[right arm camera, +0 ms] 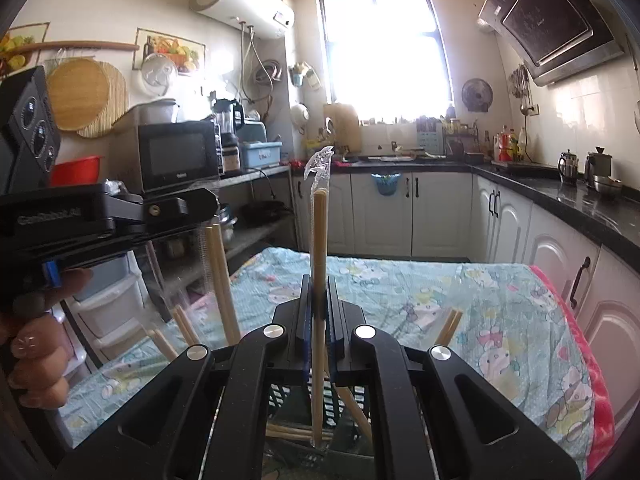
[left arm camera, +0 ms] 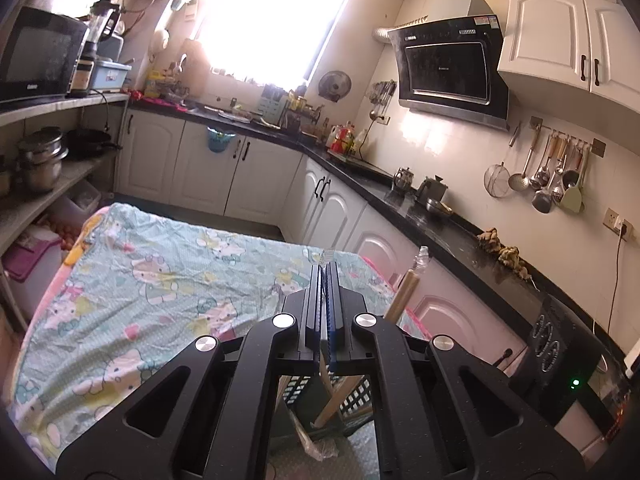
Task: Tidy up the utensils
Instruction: 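Lower the left chopstick into the caddy while the right tool lowers its chopstick in, then open the left gripper while the right gripper opens, releasing both chopsticks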
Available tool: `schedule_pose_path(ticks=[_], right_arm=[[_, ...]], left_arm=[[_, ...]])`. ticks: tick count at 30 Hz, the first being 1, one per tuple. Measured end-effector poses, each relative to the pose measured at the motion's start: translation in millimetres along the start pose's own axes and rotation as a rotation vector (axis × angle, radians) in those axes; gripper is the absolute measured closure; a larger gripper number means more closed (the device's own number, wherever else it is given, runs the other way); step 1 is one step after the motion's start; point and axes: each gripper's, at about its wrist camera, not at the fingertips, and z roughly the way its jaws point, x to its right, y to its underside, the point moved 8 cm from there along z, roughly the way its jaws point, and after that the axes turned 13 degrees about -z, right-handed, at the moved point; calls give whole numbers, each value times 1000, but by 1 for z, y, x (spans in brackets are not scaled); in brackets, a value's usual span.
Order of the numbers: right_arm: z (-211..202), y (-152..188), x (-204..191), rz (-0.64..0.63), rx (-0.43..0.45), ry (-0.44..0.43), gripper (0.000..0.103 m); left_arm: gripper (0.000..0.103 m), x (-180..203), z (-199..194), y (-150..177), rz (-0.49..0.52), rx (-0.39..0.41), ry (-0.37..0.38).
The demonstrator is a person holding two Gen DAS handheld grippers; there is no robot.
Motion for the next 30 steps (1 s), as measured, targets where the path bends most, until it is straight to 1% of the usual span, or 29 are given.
schedule_pose_path(ticks=[9,10,11,12,13,16,18,19,21,23,26,27,29,30], right_arm=[[9,20,0,13,-71,-2,95],[9,21,0,16,-76,-2,93],[8,22,0,19,-79,-1,87],[7,23,0,23,-80,-3,83],[6,23,0,24,-79,-4,82],[3,23,1,21,-84,-1,79],[-1,23,0,18,-86,-1,73],[-4,23,0,16,-86,1,72],[-9,23,1,15,-85,3,65],[-14,23,1,20,-82,-3,62],[-22,22,0,19,-80,-4,57],[-24,21,0,19,-78,-4,55],[-29,20,0,19,-78,-6,53],[-31,20,0,18,-78,-7,51]], left_arm=[[102,-8,4,14,-10,-43,-3],[102,-9,3,14,-11,-46,-4],[102,-10,3,15,-12,-48,-6],[102,-10,3,14,-12,-50,-7],[101,-10,2,15,-12,-51,-9],[92,-11,-1,13,-24,-48,-9],[86,-12,-6,12,-31,-44,-7],[82,-12,-9,11,-34,-41,-5],[72,-11,-12,9,-36,-35,-4],[56,-11,-18,7,-44,-28,-3],[43,-10,-25,4,-52,-17,2],[41,-10,-27,3,-52,-15,-1],[31,-10,-31,1,-54,-11,-8],[29,-9,-34,1,-54,-9,-10]])
